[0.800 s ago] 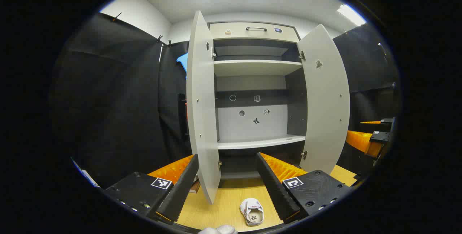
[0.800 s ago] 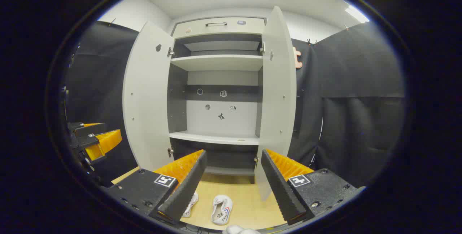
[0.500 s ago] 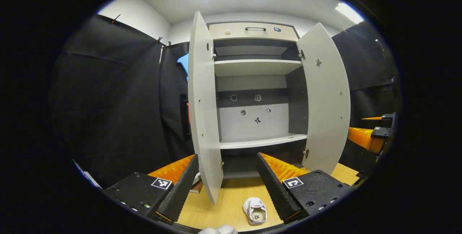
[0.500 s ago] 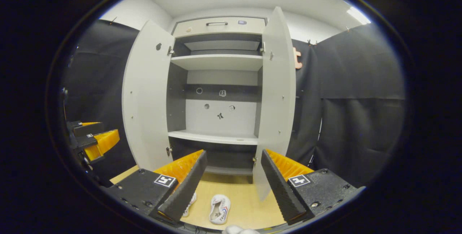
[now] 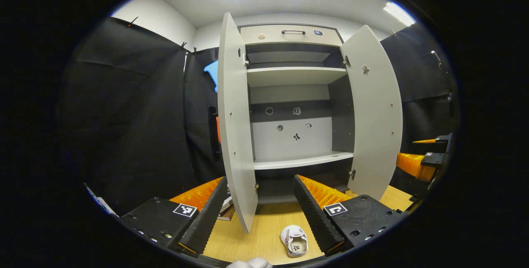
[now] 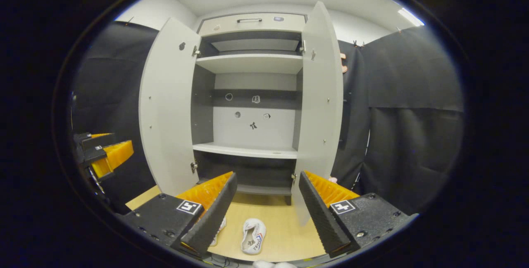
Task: Grab one shoe with the right hand and put it into the shoe cabinet, grab the other shoe with the left hand and put it into the shoe cabinet; then close the right door with the right hand and the left door with the left hand.
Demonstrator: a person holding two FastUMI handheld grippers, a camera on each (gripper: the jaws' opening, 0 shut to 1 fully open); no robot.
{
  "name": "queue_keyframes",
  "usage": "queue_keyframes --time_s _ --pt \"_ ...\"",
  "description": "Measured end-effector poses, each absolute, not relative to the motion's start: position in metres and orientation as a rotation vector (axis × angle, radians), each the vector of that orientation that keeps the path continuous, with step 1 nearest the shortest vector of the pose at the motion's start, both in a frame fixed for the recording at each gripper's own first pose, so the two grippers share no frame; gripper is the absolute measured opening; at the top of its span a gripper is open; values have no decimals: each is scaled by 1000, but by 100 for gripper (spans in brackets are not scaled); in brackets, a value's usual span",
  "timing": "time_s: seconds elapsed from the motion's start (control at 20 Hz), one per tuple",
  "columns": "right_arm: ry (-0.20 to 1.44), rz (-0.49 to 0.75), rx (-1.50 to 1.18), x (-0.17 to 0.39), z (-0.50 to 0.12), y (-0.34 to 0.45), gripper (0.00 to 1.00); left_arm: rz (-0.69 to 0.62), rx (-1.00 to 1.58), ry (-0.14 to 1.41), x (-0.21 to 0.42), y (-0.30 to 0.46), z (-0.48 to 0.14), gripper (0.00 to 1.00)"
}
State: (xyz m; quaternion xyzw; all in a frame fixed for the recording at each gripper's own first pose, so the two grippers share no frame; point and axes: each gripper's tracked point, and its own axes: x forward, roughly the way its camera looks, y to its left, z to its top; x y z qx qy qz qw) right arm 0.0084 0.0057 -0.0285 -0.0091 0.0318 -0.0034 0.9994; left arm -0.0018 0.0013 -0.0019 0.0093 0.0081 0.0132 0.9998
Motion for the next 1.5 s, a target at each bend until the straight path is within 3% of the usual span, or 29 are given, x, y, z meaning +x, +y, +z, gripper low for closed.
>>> queue_keyframes --time_s 0.35,0.65,0.9,1.0,1.25,1.3,1.35,1.4,1.45,1.5 --pt "392 56 16 18 -168 33 98 37 34 37 -1 2 -6 96" --pt "650 98 49 28 -300 60 90 72 43 77 -1 5 -10 96" --pt "740 109 66 76 -372 79 82 97 48 101 1 7 -13 96" --pt "776 97 51 97 -394 79 74 106 47 117 2 7 -16 96" --pt "759 92 103 150 -411 83 66 124 59 136 10 6 -25 96" --pt "758 89 119 160 -414 81 56 128 56 144 15 6 -29 96" --pt "764 76 130 167 -420 79 59 135 55 152 18 7 -31 96" --pt "763 72 154 172 -423 77 43 136 55 161 22 7 -32 96" --pt "781 94 218 174 -425 85 41 134 48 177 25 5 -35 96" --pt "777 92 226 171 -422 84 13 142 41 183 28 5 -36 96"
